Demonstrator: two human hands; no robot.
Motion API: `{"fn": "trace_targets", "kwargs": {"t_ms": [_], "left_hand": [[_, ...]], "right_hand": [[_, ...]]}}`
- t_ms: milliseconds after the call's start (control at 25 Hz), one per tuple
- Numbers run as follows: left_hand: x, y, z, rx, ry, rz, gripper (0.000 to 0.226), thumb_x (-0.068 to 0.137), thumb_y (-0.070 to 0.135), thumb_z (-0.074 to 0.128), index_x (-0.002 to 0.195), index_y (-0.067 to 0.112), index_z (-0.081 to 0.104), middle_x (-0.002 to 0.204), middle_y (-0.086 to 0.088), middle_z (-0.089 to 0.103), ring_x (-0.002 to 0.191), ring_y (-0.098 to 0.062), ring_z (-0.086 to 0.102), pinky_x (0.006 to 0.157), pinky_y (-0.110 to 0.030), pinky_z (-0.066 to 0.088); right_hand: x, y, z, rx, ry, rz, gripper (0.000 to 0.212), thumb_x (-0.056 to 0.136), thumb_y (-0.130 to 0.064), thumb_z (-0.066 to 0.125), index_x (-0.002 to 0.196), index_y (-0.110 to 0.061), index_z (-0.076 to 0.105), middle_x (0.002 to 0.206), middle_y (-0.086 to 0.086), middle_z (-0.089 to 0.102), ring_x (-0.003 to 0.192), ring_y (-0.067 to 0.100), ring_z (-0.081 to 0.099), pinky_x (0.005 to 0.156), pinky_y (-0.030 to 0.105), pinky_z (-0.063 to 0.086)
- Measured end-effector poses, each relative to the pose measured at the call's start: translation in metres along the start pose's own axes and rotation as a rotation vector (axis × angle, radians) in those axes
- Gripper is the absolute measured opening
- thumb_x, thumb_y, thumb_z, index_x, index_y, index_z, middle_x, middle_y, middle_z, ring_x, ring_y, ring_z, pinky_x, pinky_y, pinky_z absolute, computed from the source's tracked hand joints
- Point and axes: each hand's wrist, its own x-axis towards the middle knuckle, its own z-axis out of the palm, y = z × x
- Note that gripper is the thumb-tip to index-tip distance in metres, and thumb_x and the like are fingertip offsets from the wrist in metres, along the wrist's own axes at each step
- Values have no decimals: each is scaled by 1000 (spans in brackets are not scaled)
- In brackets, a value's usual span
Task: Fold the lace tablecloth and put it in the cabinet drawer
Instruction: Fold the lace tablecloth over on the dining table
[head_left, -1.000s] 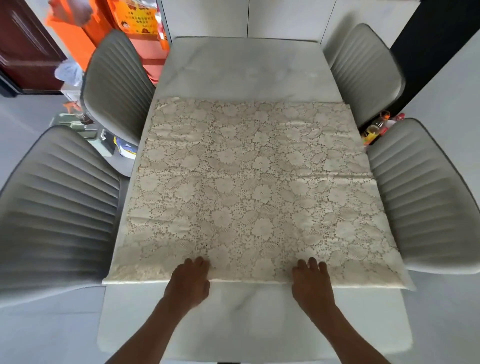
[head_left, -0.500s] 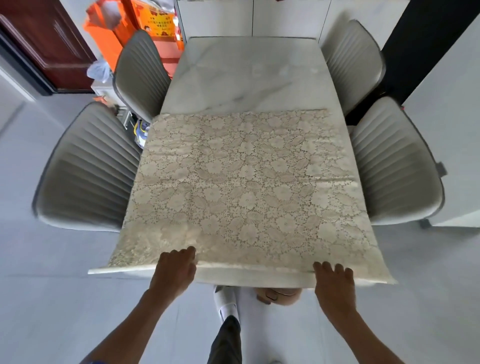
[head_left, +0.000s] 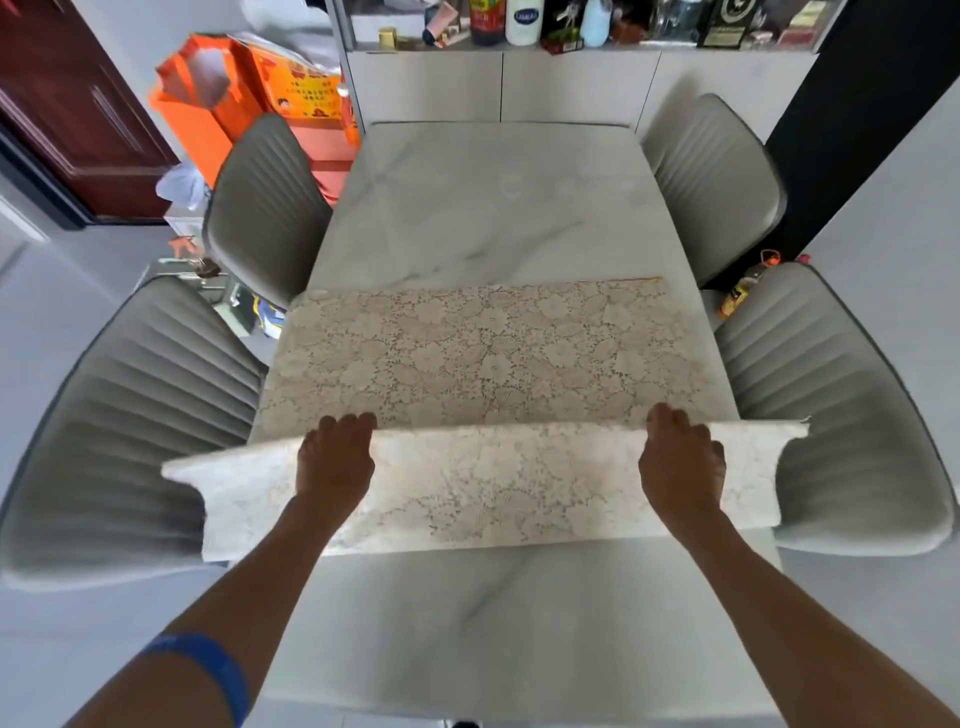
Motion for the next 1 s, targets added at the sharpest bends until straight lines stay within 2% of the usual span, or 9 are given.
{"fn": "trace_targets", "kwargs": {"t_ms": [80,160,320,440,560,680,760,880,1000], "left_hand": [[33,4,13,-51,59,12,41,89,9,53,129,13,52,131,-11,54,115,-34,49,91,-47,43],[31,17,38,-80,-56,41,44,87,14,54,131,14,50,132,-10,52,115,-31,49,91,-44,41],[-34,46,87,36,-421,235,62,75,19,53,135,16,38,141,-10,39,122,-30,41,99,-42,39],[-46,57,106,70,-492,226,72,72,19,57,139,16,31,145,-12,31,127,-35,35,105,-47,36],[-52,67,101,84,-348,304,51,65,13,67,114,9,58,113,-14,59,94,-32,58,68,-36,55],[-70,77,96,151,-286,374,39,43,11,86,78,8,70,78,-11,66,61,-26,62,35,-26,46],[-66,79,90,184,-309,336,34,62,18,80,92,8,68,94,-10,66,73,-26,65,47,-30,51],[-82,81,92,141,-382,272,32,90,17,48,121,11,52,124,-7,51,102,-27,58,75,-36,50],[-132,90,89,96,-394,297,32,91,18,45,123,12,48,125,-7,49,101,-27,56,73,-36,48]], "right_hand": [[29,-10,10,54,-1,27,48,88,-9,56,133,-11,40,133,15,49,103,38,56,78,48,51],[26,-18,32,46,-85,-13,55,83,-9,57,136,-12,41,139,13,45,110,35,54,84,49,50],[-36,-19,74,-171,-200,-266,46,58,3,69,103,0,66,103,21,66,84,39,64,70,48,53],[-48,-22,86,-234,-230,-319,53,44,3,74,96,1,68,94,24,66,72,38,63,65,48,53],[-49,-15,88,-281,-224,-402,57,38,-6,79,94,1,68,92,23,66,67,37,62,66,47,51],[-65,-13,81,-299,-230,-498,37,38,-4,81,72,-3,68,67,16,63,54,31,60,64,43,54],[-75,-13,79,-294,-254,-508,26,41,-2,83,60,-6,66,51,12,60,49,29,59,65,41,55],[-105,0,84,-181,-277,-436,29,34,-7,87,55,-6,67,46,13,60,49,31,61,66,45,56],[-152,26,75,-207,-312,-400,43,32,-5,87,72,-1,71,61,17,64,56,34,63,61,46,57]]}}
